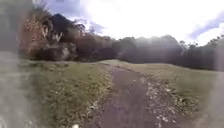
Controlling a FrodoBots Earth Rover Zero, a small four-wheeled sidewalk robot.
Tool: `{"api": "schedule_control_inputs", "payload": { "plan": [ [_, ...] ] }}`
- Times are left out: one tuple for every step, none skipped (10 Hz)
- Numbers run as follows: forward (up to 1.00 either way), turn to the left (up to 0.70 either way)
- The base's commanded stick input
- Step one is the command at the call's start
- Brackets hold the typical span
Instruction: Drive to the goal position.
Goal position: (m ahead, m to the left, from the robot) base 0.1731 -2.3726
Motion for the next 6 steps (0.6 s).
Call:
{"api": "schedule_control_inputs", "payload": {
  "plan": [
    [1.00, -0.12],
    [1.00, -0.33],
    [1.00, -0.40],
    [1.00, -0.40],
    [1.00, -0.40],
    [1.00, -0.40]
  ]
}}
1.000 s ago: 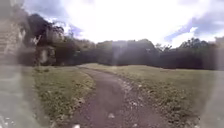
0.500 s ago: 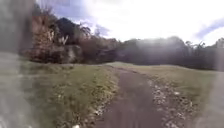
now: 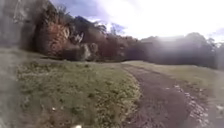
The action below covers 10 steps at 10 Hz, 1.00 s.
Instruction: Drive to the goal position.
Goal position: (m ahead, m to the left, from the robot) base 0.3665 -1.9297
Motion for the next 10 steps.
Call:
{"api": "schedule_control_inputs", "payload": {
  "plan": [
    [1.00, -0.40],
    [1.00, -0.40],
    [1.00, -0.40],
    [1.00, -0.40],
    [1.00, -0.40],
    [1.00, -0.40],
    [1.00, -0.38],
    [1.00, -0.11],
    [1.00, 0.00],
    [1.00, 0.00]
  ]
}}
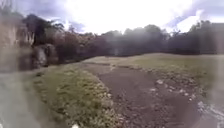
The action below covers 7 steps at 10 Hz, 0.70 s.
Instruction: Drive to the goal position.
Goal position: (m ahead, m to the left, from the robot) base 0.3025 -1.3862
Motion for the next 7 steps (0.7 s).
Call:
{"api": "schedule_control_inputs", "payload": {
  "plan": [
    [1.00, 0.00],
    [1.00, 0.00],
    [1.00, 0.00],
    [1.00, 0.00],
    [1.00, 0.00],
    [1.00, 0.00],
    [1.00, 0.00]
  ]
}}
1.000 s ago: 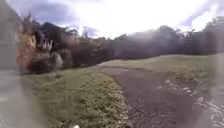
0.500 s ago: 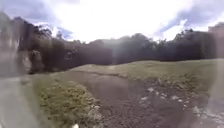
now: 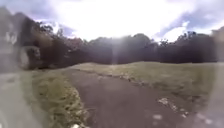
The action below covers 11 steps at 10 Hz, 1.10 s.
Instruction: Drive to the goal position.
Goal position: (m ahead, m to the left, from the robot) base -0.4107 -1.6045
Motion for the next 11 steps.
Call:
{"api": "schedule_control_inputs", "payload": {
  "plan": [
    [1.00, 0.00],
    [1.00, 0.00],
    [1.00, 0.00],
    [1.00, 0.00],
    [1.00, 0.00],
    [1.00, 0.00],
    [1.00, 0.00],
    [1.00, 0.00],
    [1.00, 0.00],
    [1.00, 0.00],
    [1.00, 0.00]
  ]
}}
